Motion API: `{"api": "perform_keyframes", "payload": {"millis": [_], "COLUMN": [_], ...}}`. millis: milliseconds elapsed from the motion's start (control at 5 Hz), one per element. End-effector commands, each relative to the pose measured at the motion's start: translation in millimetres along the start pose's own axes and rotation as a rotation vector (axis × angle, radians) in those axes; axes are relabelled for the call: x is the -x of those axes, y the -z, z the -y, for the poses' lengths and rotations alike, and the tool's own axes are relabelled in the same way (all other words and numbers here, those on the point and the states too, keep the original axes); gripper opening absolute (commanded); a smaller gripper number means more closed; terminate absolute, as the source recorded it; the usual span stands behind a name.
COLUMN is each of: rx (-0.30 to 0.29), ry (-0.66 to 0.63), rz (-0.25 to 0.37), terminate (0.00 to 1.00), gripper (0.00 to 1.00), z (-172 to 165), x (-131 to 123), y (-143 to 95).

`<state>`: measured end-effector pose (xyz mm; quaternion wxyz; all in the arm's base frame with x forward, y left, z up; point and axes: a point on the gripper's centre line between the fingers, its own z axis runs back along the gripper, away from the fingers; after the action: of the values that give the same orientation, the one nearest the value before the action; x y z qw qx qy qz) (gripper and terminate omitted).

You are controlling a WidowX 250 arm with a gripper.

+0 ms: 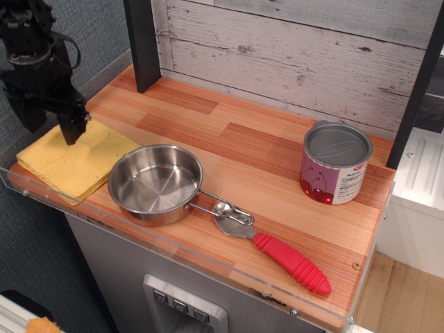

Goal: Move yellow cloth to lower left corner of table.

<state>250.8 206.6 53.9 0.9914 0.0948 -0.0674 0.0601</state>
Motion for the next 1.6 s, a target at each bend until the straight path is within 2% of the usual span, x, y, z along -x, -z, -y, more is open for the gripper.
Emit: {"api": "perform_keyframes", "payload": {"millis": [0,200,400,800,1400], "rx": [-0.121,-0.138,-0.126,-0.062,0.060], "ry": [0.014,0.050,0.077,0.175,0.440], "rz": [0.077,0.089,0.123,0.141,0.199], "terminate": [0.00,0.00,0.00,0.00,0.00], "gripper": [1.00,1.00,1.00,1.00,1.00], "z": [0,11,20,56,155], "x": [-22,-29,-31,-23,-1], "y": [-53,-68,-87,-98,-125]}}
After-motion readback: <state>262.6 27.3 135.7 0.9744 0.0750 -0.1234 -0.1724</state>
